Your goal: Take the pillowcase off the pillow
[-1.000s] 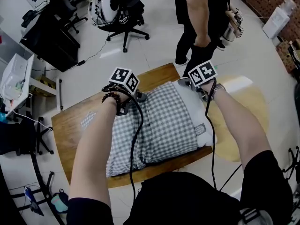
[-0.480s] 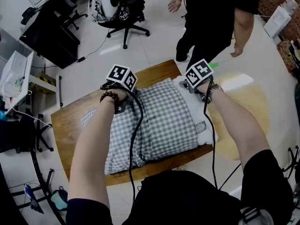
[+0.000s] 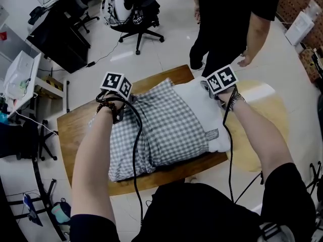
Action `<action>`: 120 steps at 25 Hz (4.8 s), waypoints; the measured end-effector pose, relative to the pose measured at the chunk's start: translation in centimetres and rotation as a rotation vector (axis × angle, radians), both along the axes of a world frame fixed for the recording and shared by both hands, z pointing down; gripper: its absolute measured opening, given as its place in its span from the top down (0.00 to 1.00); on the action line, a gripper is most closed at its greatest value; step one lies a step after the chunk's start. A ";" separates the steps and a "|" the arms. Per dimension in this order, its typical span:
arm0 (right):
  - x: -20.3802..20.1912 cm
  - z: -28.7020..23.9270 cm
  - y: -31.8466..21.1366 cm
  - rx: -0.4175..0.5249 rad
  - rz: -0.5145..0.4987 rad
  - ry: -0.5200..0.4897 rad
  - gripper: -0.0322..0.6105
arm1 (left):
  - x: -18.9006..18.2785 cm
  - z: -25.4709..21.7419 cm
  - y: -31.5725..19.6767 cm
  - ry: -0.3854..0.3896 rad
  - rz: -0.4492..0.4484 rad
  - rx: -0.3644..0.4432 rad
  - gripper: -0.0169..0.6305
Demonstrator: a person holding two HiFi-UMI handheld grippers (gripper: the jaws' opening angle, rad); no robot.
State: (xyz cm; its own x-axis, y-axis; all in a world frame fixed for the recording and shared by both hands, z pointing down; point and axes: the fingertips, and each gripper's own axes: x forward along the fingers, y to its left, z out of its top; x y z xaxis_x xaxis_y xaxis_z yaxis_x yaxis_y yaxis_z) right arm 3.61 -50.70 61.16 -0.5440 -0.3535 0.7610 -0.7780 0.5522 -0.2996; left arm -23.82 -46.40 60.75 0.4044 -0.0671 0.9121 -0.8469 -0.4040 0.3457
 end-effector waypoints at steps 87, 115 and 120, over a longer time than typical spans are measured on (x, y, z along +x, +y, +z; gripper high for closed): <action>0.5 7.4 21.9 0.775 -0.581 0.678 0.74 | 9.5 9.6 22.5 0.235 -0.575 0.483 0.92; 9.2 7.9 26.1 0.708 -0.517 0.641 0.85 | 2.2 8.3 31.3 0.041 -0.792 0.477 0.96; 7.3 6.5 28.5 0.660 -0.557 0.504 0.62 | 4.6 7.1 31.7 0.062 -0.710 0.451 0.96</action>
